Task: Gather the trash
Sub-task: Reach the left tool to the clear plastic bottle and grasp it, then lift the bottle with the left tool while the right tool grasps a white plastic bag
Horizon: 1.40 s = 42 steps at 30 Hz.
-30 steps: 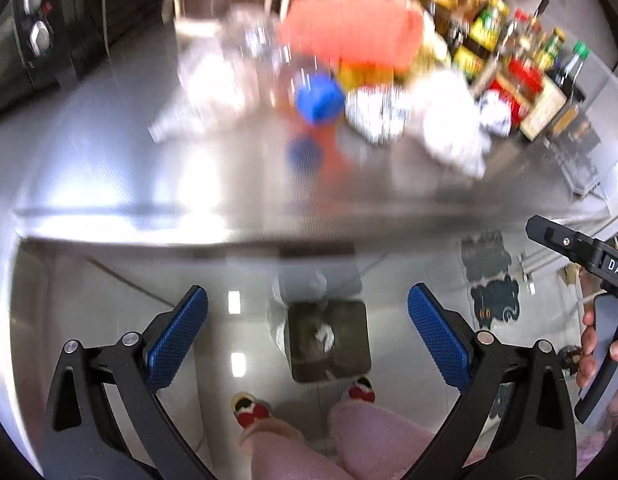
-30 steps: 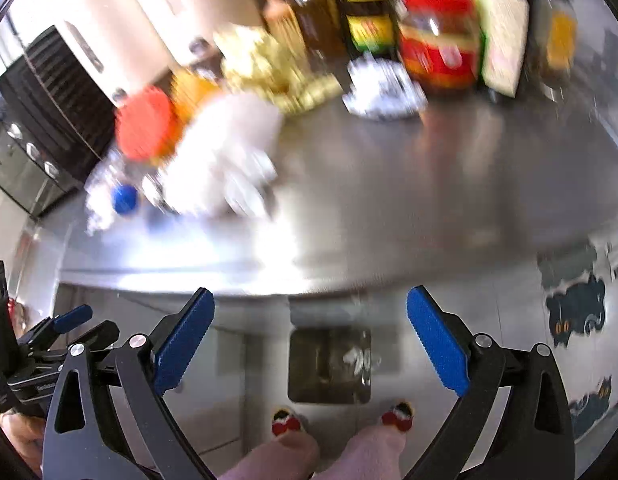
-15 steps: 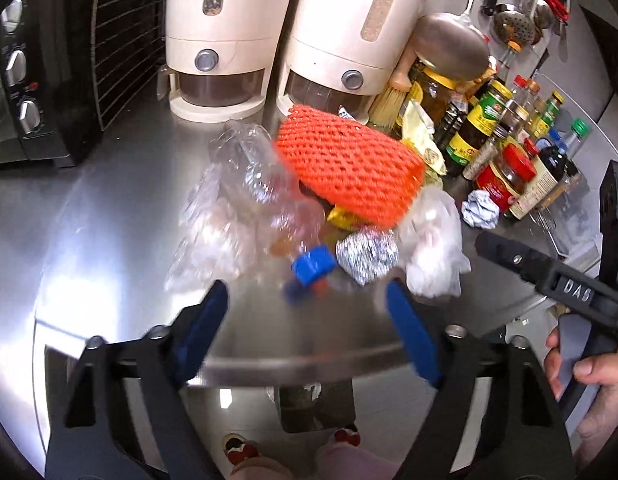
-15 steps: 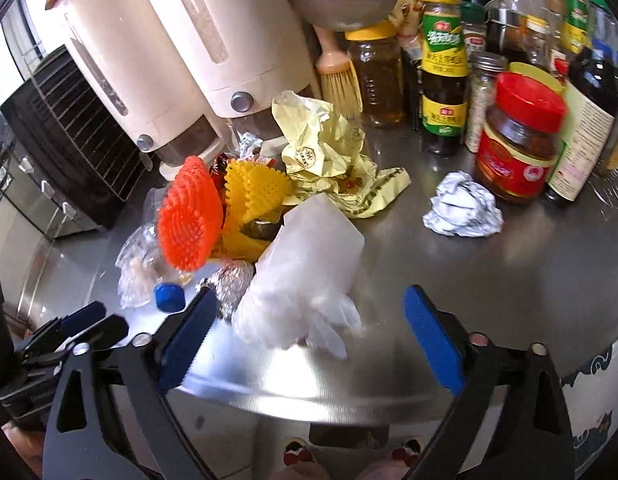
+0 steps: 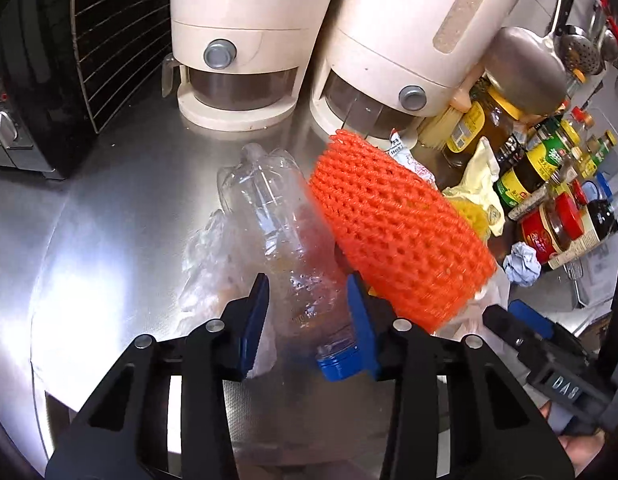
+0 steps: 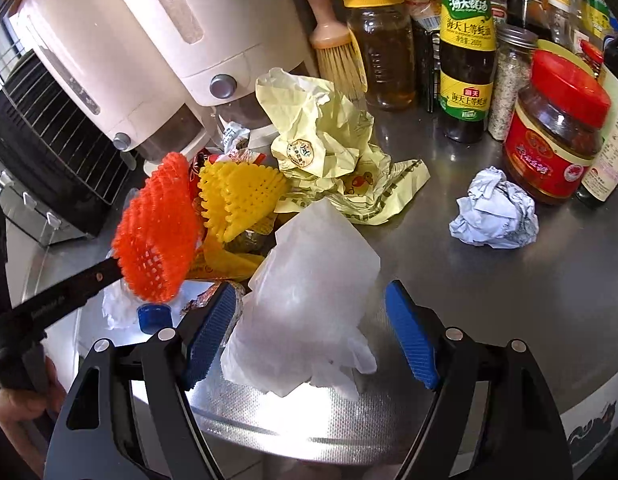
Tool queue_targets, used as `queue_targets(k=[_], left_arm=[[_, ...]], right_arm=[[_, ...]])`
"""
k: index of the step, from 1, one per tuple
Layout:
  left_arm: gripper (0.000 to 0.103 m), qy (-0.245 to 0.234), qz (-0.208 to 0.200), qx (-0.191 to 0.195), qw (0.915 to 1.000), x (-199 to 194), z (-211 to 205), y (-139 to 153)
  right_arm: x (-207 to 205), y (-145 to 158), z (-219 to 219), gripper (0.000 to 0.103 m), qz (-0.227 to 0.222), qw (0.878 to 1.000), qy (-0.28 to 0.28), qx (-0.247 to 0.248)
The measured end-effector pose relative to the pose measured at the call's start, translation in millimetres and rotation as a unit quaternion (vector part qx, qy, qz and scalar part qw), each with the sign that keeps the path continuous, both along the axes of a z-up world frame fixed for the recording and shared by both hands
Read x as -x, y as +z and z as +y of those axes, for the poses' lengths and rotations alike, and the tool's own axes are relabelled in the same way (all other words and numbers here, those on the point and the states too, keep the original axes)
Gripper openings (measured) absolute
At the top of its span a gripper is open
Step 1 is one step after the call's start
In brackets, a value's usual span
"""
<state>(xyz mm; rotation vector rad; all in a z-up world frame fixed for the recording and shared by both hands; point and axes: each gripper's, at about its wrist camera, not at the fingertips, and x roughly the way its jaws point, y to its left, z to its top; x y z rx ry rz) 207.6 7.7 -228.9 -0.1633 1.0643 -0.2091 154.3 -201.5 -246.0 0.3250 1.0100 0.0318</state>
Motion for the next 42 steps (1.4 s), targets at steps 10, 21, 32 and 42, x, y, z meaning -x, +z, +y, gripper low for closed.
queue_targets(k=[10, 21, 32, 42], left_arm=[[0.053, 0.002, 0.048, -0.04, 0.998, -25.5, -16.3, -15.9], [0.055, -0.021, 0.053, -0.04, 0.9976, -35.5, -26.1, -29.2], [0.055, -0.018, 0.013, -0.029, 0.9993, -14.7, -19.0, -4.7], [0.055, -0.011, -0.035, -0.033, 0.9988, 34.9, -9.8, 42.1]], right_arm=[[-12.0, -13.3, 1.2, 0.078, 0.023, 1.0, 0.006, 0.015], [-7.4, -19.7, -6.6, 0.034, 0.035, 0.999, 0.008, -0.007], [10.0, 3.8, -16.7, 0.032, 0.004, 1.0, -0.004, -0.007], [43.2, 34.1, -11.6, 0.027, -0.029, 1.0, 0.008, 0.0]])
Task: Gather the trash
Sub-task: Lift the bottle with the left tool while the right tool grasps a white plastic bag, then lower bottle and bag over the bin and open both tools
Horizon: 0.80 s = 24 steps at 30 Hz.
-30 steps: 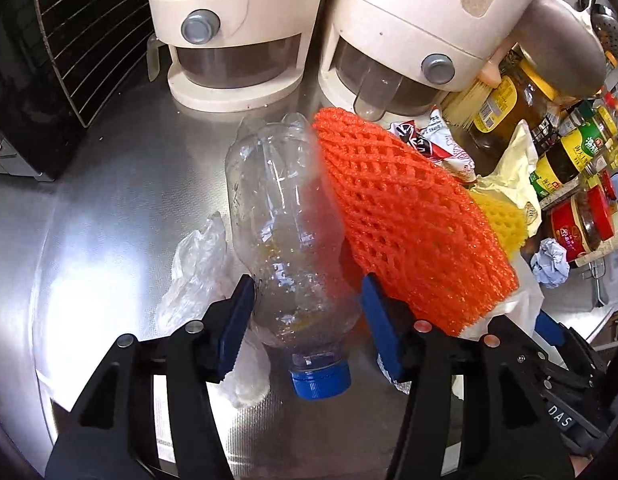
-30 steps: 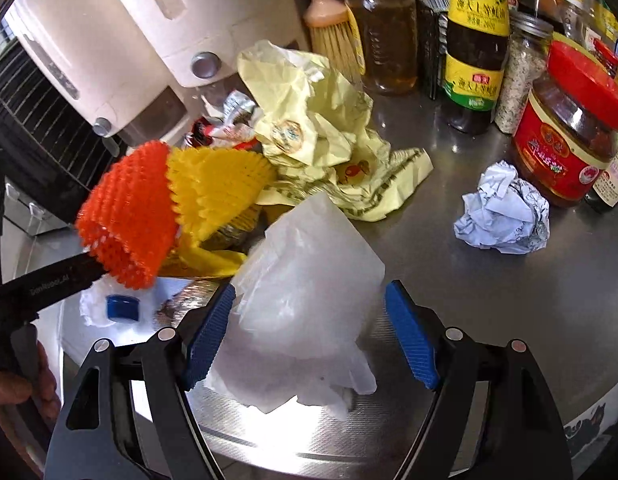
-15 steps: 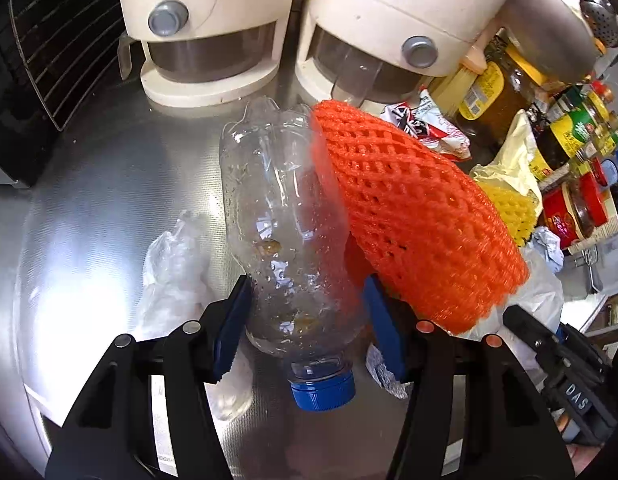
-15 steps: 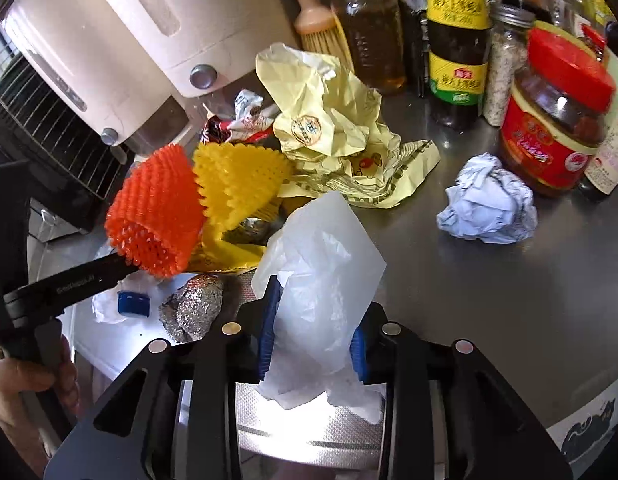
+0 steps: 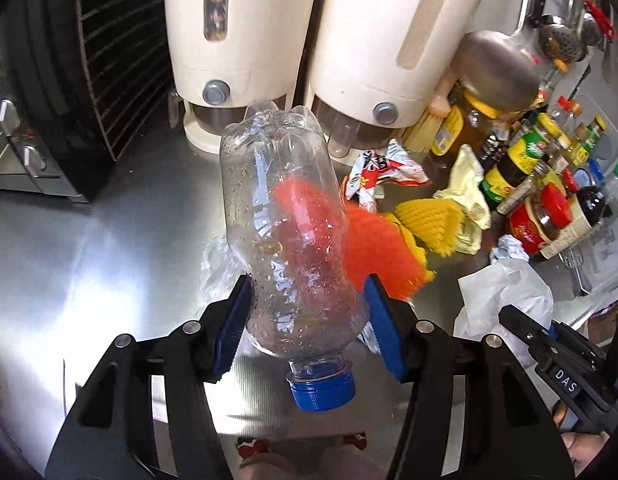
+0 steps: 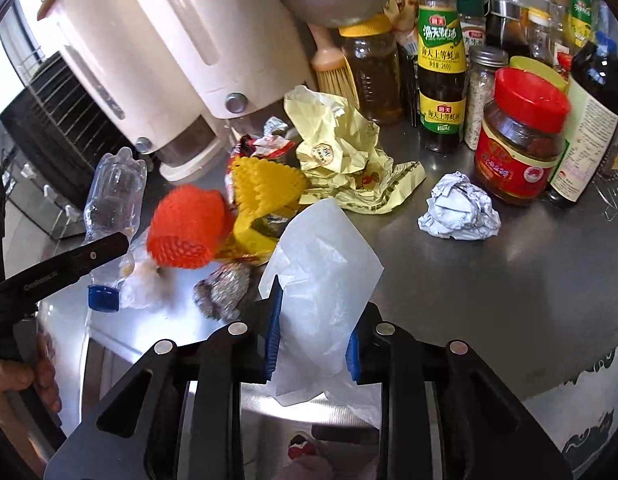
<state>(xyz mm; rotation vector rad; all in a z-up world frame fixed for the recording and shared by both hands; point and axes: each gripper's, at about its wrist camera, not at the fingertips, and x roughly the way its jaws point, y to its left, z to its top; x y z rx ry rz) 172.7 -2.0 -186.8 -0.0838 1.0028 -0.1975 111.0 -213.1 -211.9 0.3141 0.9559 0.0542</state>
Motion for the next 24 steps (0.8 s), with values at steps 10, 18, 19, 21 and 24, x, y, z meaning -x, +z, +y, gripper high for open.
queue_targets(k=[10, 18, 19, 21, 24], left_arm=[[0.055, -0.021, -0.002, 0.008, 0.9998, 75.0, 1.4, 5.6], [0.055, -0.05, 0.01, 0.016, 0.9986, 141.2, 5.2, -22.1], [0.055, -0.054, 0.009, 0.017, 0.9983, 146.8, 6.0, -25.6], [0.055, -0.067, 0.015, 0.017, 0.9975, 161.8, 6.5, -37.4], [0.055, -0.084, 0.027, 0.021, 0.9959, 178.0, 6.2, -55.6]], right_arm=[[57.4, 2.0, 11.2, 0.027, 0.003, 1.0, 0.013, 0.004], [100.9, -20.8, 14.9, 0.027, 0.035, 0.999, 0.023, -0.005], [107.4, -26.6, 15.6, 0.027, 0.043, 0.999, 0.025, -0.005], [117.1, -36.3, 17.7, 0.027, 0.055, 0.998, 0.028, -0.005], [131.0, -56.8, 20.5, 0.027, 0.083, 0.996, 0.029, -0.005]])
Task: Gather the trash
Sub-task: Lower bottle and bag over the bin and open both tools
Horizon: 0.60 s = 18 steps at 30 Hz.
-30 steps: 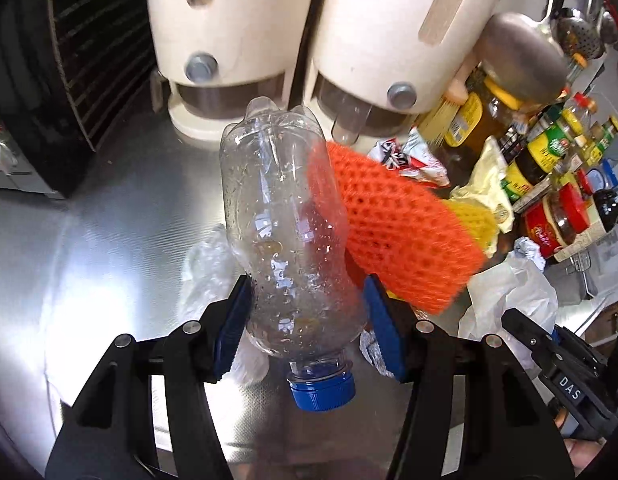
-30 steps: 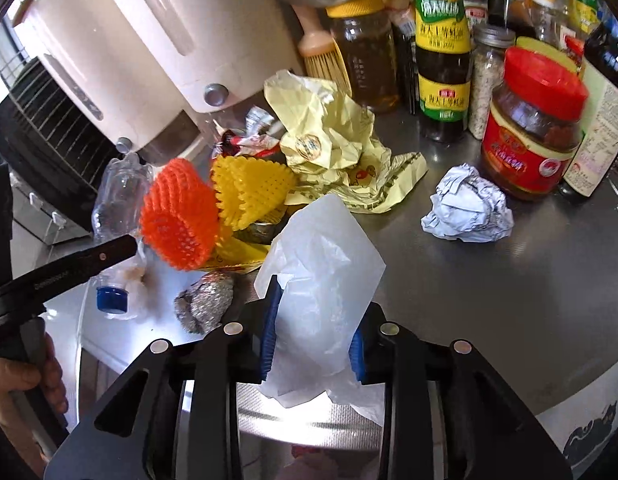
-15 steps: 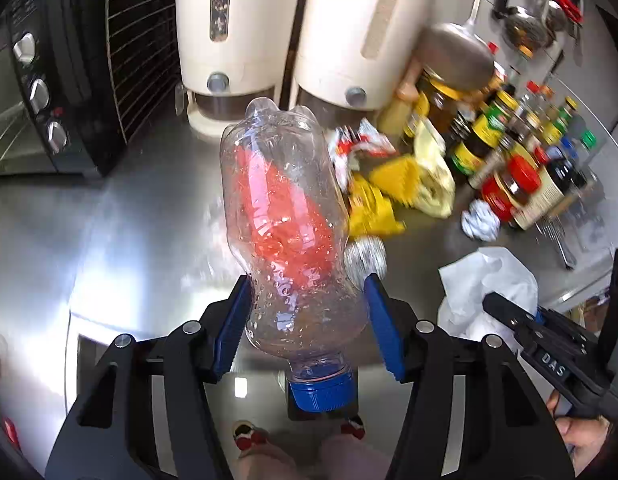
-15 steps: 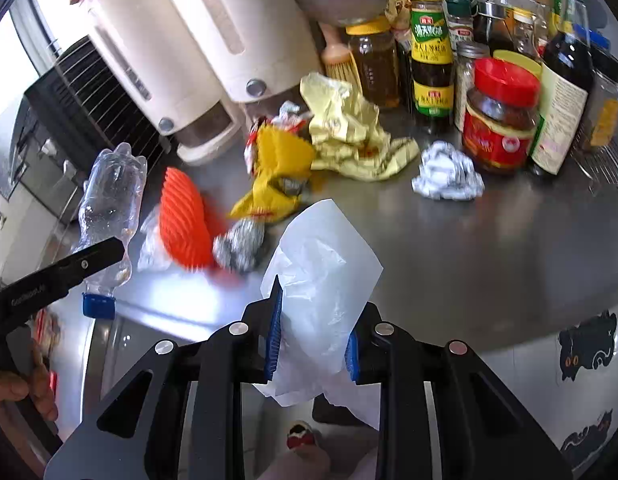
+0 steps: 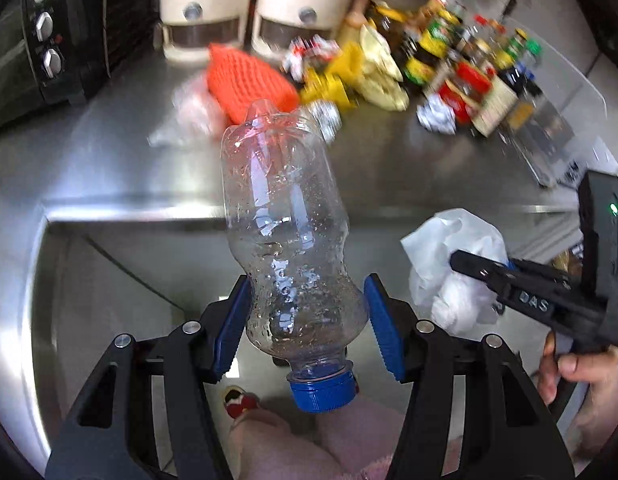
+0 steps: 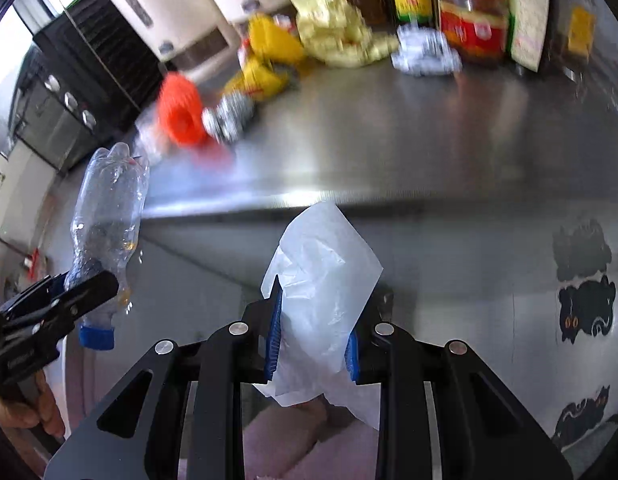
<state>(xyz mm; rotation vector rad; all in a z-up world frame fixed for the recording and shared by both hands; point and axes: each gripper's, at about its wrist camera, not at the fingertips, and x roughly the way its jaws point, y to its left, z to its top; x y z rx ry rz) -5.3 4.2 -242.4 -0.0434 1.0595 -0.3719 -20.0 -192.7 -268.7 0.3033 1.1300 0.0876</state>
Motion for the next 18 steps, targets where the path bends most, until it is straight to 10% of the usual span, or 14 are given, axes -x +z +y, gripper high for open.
queue_targets(k=[18], left_arm=[[0.055, -0.062, 0.114, -0.025, 0.9912, 7.2, -41.7, -195.9]], right_arm=[[7.7, -162.1, -0.3, 0.027, 0.11, 0.993, -0.038, 0.003]])
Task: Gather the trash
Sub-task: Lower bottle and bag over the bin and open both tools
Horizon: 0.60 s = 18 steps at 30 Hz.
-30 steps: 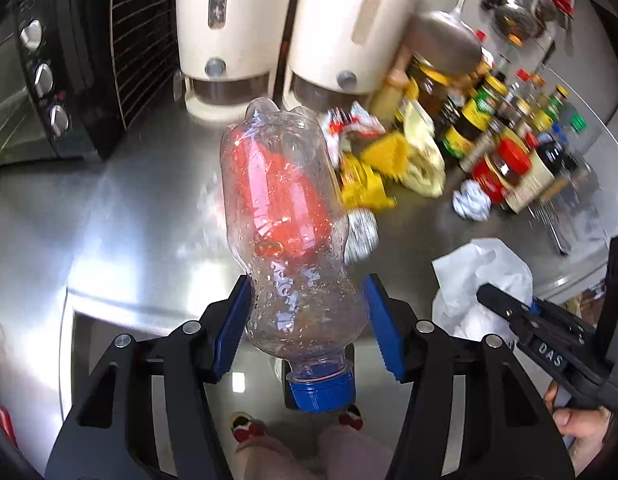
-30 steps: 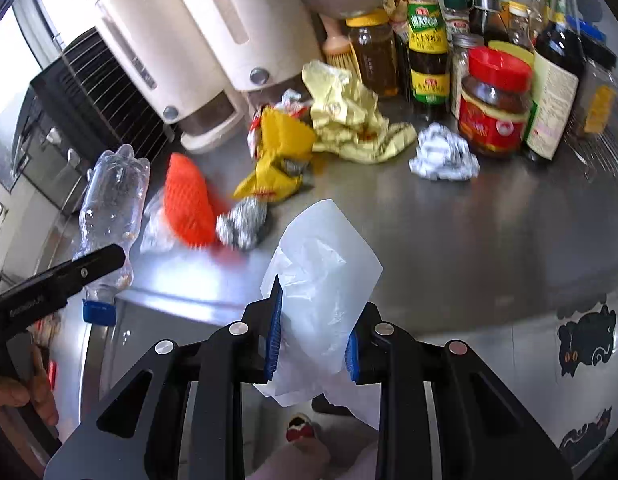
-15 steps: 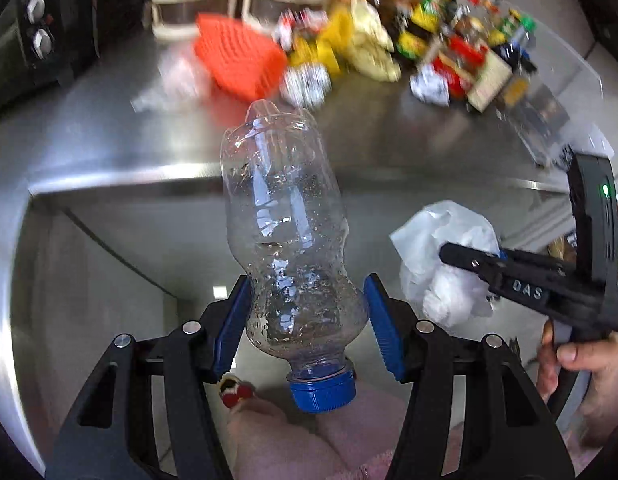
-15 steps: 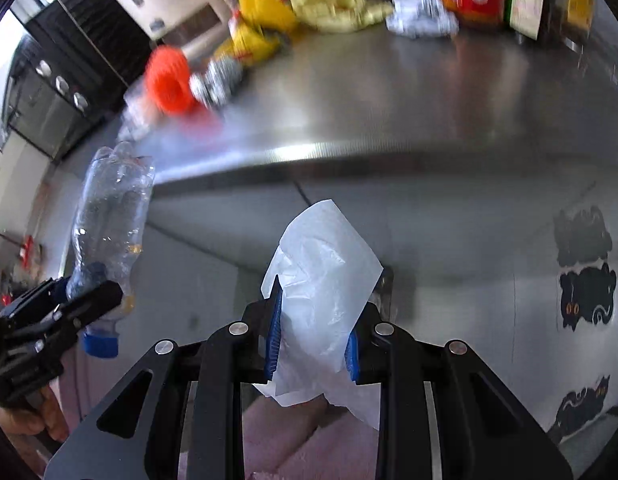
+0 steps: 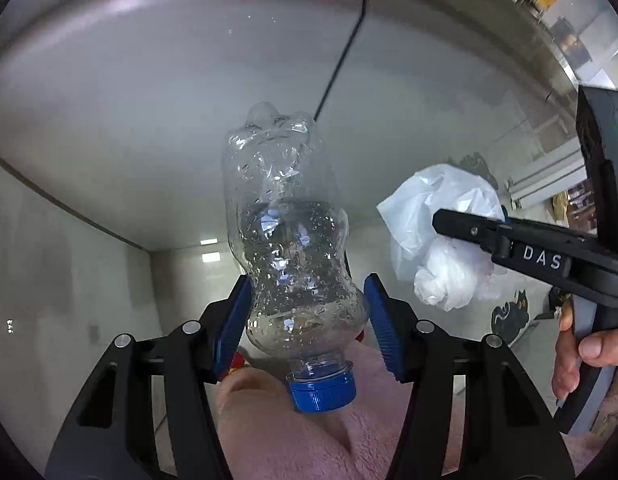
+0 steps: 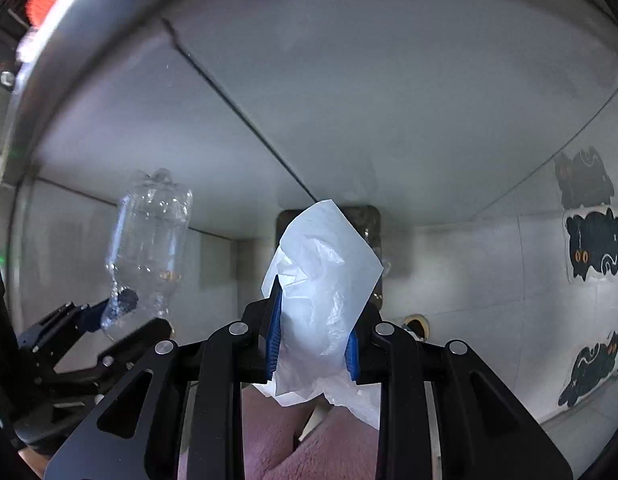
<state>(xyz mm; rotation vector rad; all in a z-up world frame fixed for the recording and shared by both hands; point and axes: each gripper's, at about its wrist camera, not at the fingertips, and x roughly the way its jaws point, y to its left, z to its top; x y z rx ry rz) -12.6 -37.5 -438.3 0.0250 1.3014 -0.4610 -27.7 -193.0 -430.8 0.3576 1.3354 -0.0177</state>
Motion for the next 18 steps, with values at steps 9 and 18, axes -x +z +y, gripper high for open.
queue_targets(k=[9, 18], left_arm=[[0.055, -0.002, 0.046, -0.005, 0.9989, -23.3, -16.7, -61.6], [0.055, -0.015, 0.059, -0.016, 0.998, -38.3, -26.5, -82.8]], right_arm=[[-24.5, -54.9, -2.9, 0.029, 0.038, 0.999, -0.006, 0.002], [-46.4, -75.0, -6.0, 0.041, 0.049, 0.999, -0.015, -0.01]])
